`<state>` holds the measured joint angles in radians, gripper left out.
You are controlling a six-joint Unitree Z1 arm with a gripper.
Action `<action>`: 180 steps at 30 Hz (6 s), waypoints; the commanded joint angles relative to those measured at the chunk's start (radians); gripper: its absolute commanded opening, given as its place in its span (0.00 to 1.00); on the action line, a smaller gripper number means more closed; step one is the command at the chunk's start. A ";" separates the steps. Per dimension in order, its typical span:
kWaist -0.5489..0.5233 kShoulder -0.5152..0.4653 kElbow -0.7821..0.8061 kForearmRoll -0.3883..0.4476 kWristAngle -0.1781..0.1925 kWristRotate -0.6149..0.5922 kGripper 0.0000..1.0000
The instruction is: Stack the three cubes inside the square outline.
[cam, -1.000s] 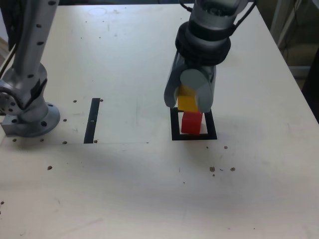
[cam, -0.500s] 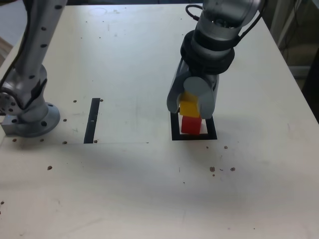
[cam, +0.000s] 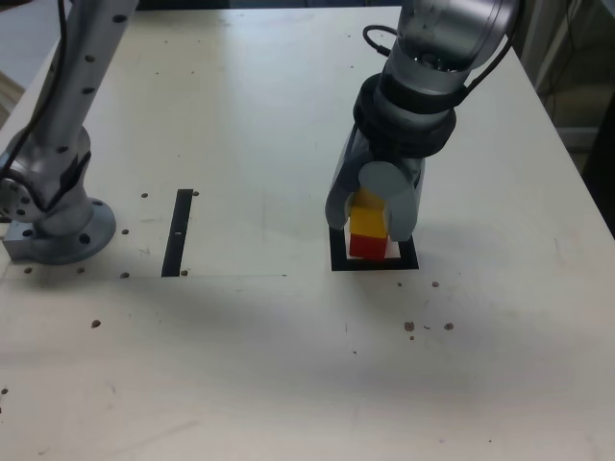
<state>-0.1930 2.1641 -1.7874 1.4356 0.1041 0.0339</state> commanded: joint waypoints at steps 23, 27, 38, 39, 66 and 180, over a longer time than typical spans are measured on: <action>0.015 -0.007 0.020 -0.008 0.008 0.014 0.75; 0.015 -0.014 0.016 -0.009 0.005 0.013 0.95; 0.015 -0.123 0.045 0.006 0.055 -0.003 0.99; 0.016 -0.139 0.046 0.009 0.064 0.004 0.99; 0.456 -0.036 -0.396 0.150 0.155 0.529 1.00; 0.637 0.311 -0.669 0.051 0.141 0.479 0.13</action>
<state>0.4569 2.5079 -2.4609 1.4716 0.2381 0.5107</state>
